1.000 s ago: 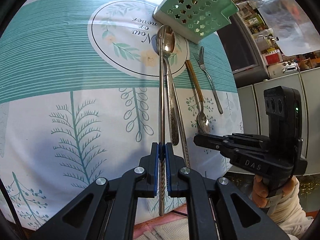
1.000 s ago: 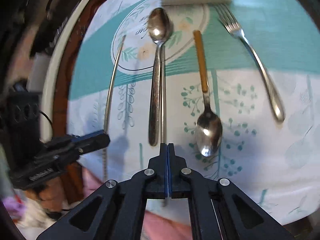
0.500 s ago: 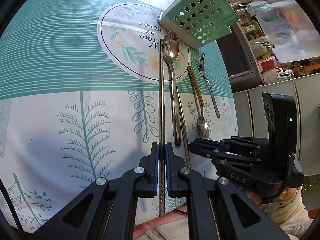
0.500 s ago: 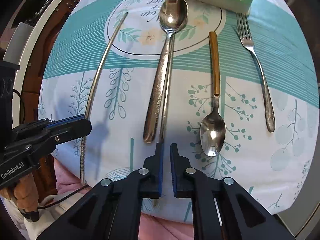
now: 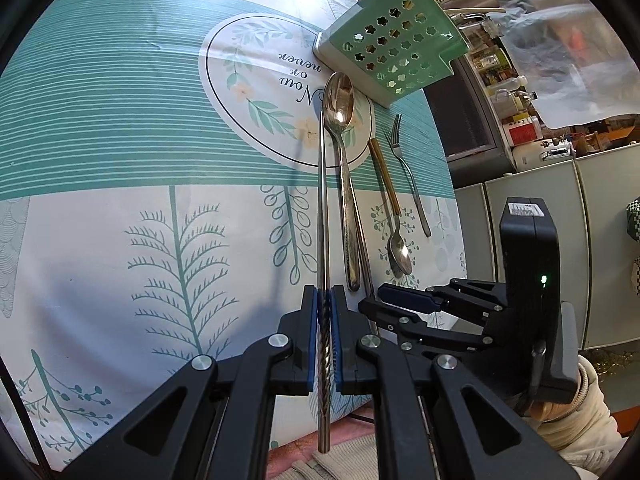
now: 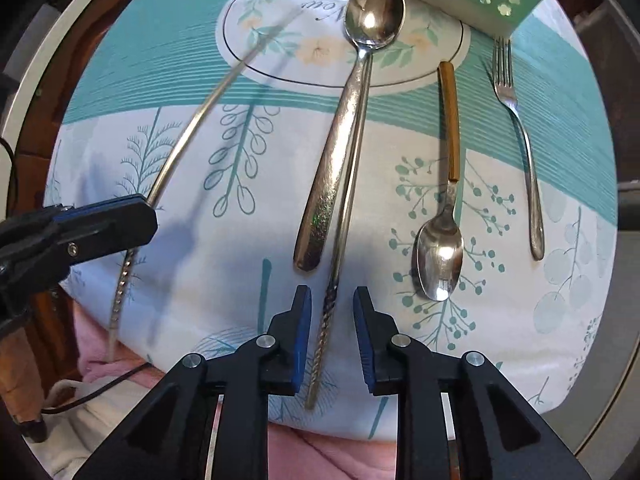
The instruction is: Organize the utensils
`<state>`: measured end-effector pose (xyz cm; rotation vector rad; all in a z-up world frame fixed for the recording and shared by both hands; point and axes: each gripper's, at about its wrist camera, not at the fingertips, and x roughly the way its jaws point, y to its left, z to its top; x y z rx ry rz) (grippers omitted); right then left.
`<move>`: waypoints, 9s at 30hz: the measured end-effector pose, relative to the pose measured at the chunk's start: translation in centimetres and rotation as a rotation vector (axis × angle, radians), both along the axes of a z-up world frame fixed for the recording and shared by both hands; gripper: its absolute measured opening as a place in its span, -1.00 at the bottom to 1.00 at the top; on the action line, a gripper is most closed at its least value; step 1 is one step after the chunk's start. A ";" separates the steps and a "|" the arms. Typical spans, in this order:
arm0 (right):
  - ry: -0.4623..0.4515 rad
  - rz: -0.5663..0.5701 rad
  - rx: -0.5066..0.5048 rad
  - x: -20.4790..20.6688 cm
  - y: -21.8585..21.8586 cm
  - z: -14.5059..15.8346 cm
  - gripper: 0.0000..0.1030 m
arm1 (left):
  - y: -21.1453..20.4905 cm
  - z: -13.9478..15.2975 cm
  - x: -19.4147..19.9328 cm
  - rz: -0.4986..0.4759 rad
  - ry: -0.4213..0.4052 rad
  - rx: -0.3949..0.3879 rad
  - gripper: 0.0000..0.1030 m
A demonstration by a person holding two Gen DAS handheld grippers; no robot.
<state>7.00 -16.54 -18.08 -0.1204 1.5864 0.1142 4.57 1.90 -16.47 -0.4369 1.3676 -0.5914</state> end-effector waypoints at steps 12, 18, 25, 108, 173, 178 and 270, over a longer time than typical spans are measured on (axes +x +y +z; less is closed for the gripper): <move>0.008 -0.067 0.088 -0.1 0.9 -0.3 -0.90 | -0.7 -1.6 -0.4 -0.052 0.035 0.103 -0.92; 0.024 -0.126 0.182 -0.5 -0.4 0.0 -0.91 | -1.1 -3.1 -0.6 -0.095 0.074 0.189 -0.92; 0.016 -0.216 0.363 -1.3 -3.6 0.0 -0.91 | -1.7 -3.2 -0.2 -0.124 0.106 0.170 -0.93; -0.174 -0.363 0.941 3.4 -7.3 -0.6 -0.88 | -4.2 0.0 -0.6 -0.144 -0.028 -0.059 -0.92; -1.057 -0.197 0.282 20.1 -9.6 29.8 -0.89 | -5.8 13.9 15.7 0.196 -0.525 0.443 0.68; -1.019 -0.159 0.179 21.9 -7.9 26.3 -0.89 | -5.6 13.3 15.5 0.205 -0.518 0.457 0.68; -0.117 -0.007 0.225 3.0 -3.3 -2.3 -0.92 | -1.8 0.4 0.3 0.128 -0.209 0.421 0.69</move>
